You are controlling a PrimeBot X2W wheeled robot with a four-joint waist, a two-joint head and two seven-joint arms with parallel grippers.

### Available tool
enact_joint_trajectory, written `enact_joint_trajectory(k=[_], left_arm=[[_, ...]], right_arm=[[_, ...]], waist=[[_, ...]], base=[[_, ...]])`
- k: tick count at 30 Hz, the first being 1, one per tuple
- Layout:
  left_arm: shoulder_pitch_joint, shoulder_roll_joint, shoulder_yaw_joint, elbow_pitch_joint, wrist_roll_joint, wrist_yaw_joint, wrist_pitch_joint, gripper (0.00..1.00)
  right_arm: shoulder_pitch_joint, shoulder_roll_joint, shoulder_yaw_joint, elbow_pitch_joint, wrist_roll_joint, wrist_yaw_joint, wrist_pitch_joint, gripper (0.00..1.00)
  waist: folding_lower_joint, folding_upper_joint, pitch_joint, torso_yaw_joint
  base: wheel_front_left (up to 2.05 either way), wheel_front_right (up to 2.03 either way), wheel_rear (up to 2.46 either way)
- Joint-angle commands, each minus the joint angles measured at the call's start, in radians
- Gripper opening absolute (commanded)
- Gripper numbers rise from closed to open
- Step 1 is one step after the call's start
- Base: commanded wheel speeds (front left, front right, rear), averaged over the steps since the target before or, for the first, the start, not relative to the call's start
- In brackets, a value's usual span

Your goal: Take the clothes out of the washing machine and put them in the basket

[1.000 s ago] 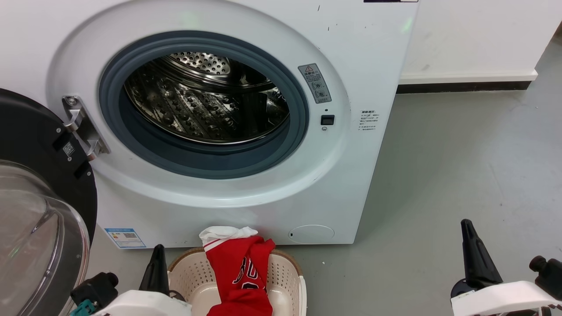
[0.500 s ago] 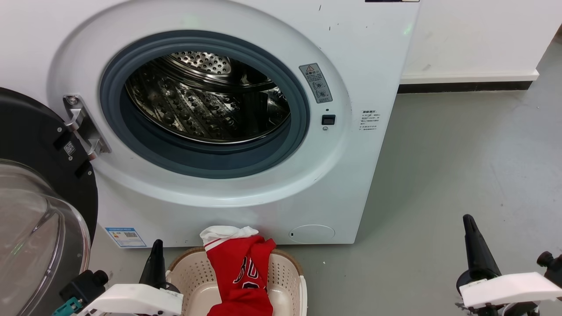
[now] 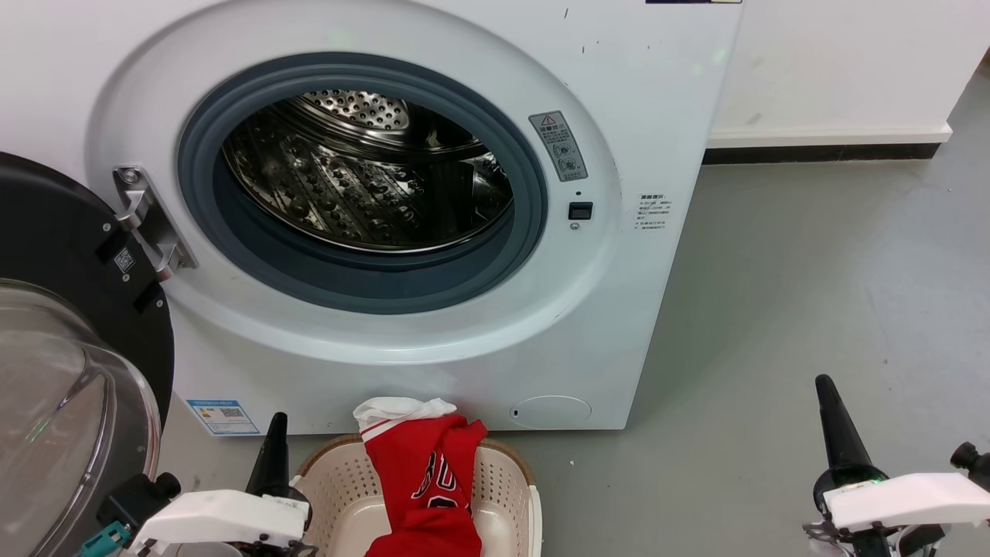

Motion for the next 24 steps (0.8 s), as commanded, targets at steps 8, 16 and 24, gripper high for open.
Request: enact_joint_trajectory(k=[8, 16, 24], left_arm=[[-0.038, 0.000, 0.014, -0.002, -0.105, -0.017, 0.025, 0.00], [-0.048, 0.000, 0.023, 0.004, -0.189, -0.027, 0.045, 0.00], [-0.059, 0.000, 0.031, 0.010, -0.268, -0.036, 0.063, 0.00]], right_arm=[[-0.040, -0.007, -0.009, 0.008, 0.109, 0.000, 0.025, 0.00], [-0.054, -0.007, -0.015, 0.022, 0.195, 0.000, 0.045, 0.00], [-0.065, -0.006, -0.021, 0.034, 0.274, 0.000, 0.065, 0.00]], waist=[[0.0000, -0.0001, 0.001, 0.002], [0.0000, -0.0001, 0.001, 0.003], [-0.0001, -0.0001, 0.002, 0.005]], base=[[0.00, 0.00, 0.00], [0.00, 0.00, 0.00], [0.00, 0.00, 0.00]])
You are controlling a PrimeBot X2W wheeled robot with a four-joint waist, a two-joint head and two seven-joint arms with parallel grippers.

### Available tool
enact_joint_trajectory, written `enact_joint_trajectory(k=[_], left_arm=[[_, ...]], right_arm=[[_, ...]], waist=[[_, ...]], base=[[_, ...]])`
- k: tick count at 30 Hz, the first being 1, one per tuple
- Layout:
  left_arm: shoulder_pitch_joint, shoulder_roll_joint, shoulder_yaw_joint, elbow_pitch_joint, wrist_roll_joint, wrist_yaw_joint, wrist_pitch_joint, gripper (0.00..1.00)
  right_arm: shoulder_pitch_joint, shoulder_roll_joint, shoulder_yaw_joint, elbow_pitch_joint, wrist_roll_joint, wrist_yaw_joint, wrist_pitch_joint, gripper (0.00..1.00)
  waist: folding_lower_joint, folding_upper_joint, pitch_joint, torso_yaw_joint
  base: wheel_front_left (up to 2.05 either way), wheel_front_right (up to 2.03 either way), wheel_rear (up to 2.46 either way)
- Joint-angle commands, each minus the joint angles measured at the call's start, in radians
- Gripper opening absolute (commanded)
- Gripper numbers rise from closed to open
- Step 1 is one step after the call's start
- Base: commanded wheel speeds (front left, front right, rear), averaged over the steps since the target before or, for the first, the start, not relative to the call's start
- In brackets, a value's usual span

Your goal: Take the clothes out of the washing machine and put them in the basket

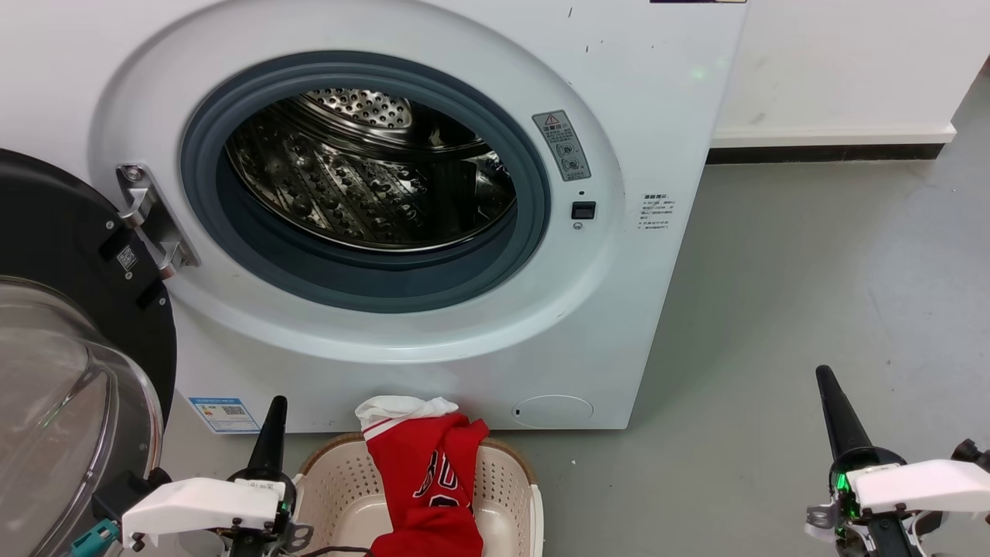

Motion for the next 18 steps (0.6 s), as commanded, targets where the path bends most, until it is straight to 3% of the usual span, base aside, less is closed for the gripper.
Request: enact_joint_trajectory(k=[1, 18], left_arm=[[-0.024, 0.000, 0.006, -0.002, -0.023, -0.008, 0.005, 0.00], [-0.042, 0.000, 0.020, 0.008, -0.166, -0.024, 0.039, 0.00]], right_arm=[[-0.026, -0.004, -0.004, -0.002, 0.026, 0.000, 0.006, 0.00], [-0.048, -0.001, -0.016, 0.022, 0.167, 0.000, 0.044, 0.00]], waist=[[0.0000, -0.0001, 0.000, 0.000], [0.0000, -0.0001, 0.001, 0.004]], base=[[0.00, 0.00, 0.00], [0.00, 0.00, 0.00]])
